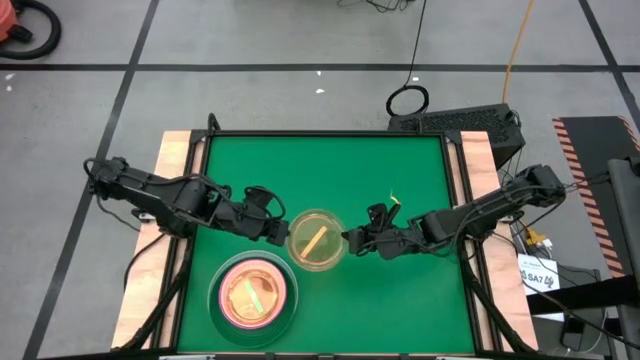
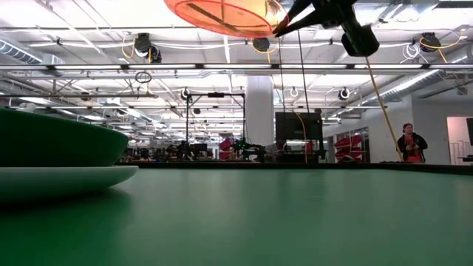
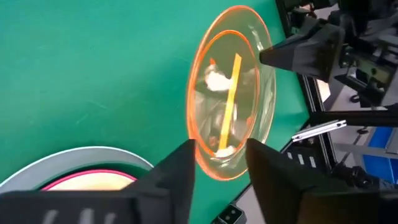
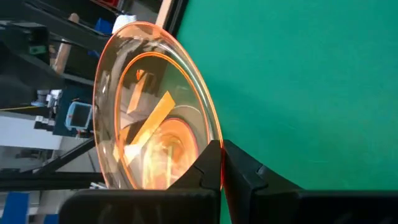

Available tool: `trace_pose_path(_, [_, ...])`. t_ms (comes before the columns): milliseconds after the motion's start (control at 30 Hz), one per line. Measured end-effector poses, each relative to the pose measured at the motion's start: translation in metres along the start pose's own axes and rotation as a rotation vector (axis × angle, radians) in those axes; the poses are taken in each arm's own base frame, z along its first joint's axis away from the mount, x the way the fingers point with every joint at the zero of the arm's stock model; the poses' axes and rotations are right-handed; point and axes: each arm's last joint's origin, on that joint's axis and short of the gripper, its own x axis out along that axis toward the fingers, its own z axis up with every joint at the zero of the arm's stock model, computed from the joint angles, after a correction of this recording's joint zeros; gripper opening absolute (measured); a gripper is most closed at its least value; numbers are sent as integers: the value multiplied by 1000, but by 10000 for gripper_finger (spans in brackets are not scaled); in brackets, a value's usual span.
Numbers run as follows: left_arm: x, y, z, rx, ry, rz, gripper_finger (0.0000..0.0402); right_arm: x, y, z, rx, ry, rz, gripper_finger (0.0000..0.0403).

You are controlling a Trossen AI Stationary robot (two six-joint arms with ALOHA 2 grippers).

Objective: Stack plastic plates
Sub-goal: Stack the orange plate on top of the small green plate

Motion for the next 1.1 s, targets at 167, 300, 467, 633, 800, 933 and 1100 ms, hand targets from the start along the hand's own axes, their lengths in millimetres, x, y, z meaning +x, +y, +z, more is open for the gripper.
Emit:
trace_pose_path(167, [13, -6, -2, -10, -5, -4, 216, -1, 1, 1, -9, 1, 6, 0])
trace_pose_path(300, [21, -7, -2, -7, -22, 10, 237, -1, 2, 1, -16, 2, 13, 0])
trace_pose_path(467, [32, -9, -2, -15, -36, 25, 239, -1, 2, 1, -28, 4, 14, 0])
trace_pose_path(633, [46, -12, -2, -24, -49, 36, 239, -1, 2, 0, -47, 29, 19, 0])
trace_pose_path(800, [48, -13, -4, -34, -50, 38, 219, -1, 2, 0, -50, 29, 13, 0])
trace_pose_path(933, [50, -12, -5, -35, -64, 50, 157, -1, 2, 0, -54, 30, 12, 1])
trace_pose_path(1100, [50, -12, -5, -38, -75, 50, 74, -1, 2, 0, -63, 29, 15, 6])
